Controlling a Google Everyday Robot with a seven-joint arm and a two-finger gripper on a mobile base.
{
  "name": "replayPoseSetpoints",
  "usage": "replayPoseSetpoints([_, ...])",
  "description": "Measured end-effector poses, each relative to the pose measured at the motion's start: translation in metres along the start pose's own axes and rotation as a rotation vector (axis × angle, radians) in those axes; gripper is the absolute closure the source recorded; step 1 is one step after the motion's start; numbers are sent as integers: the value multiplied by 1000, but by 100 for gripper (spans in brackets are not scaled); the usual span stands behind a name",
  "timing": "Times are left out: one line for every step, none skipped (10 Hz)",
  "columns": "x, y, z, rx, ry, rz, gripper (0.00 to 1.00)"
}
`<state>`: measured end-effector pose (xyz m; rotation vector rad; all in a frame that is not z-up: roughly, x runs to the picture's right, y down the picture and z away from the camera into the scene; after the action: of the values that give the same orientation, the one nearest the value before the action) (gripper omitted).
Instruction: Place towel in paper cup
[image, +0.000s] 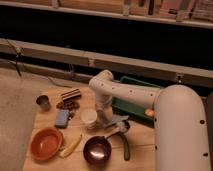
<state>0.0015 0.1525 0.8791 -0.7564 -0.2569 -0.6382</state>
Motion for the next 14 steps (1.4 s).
replayPoseSetpoints([1, 0, 1, -1, -1, 3, 67])
replayPoseSetpoints([2, 1, 1, -2, -1, 7, 79])
replayPoseSetpoints([2, 1, 1, -2, -1, 10, 87])
replayPoseSetpoints([4, 2, 1, -3, 1, 14, 97])
replayPoseSetpoints([5, 2, 0, -1, 3, 18, 100])
replayPoseSetpoints([6, 3, -1, 0, 6, 23, 100])
replayPoseSetpoints([9, 3, -6, 6, 11, 29, 100])
replayPoseSetpoints([13, 3, -17, 19, 18, 37, 100])
replayPoseSetpoints([17, 4, -36, 40, 29, 47, 100])
replayPoseSetpoints([21, 5, -56, 60, 39, 54, 100])
replayPoseSetpoints([25, 5, -74, 78, 50, 59, 100])
replayPoseSetpoints([31, 5, -96, 102, 67, 58, 100])
replayPoseSetpoints([35, 3, -115, 124, 83, 55, 100])
replayPoseSetpoints([39, 0, -133, 148, 101, 49, 100])
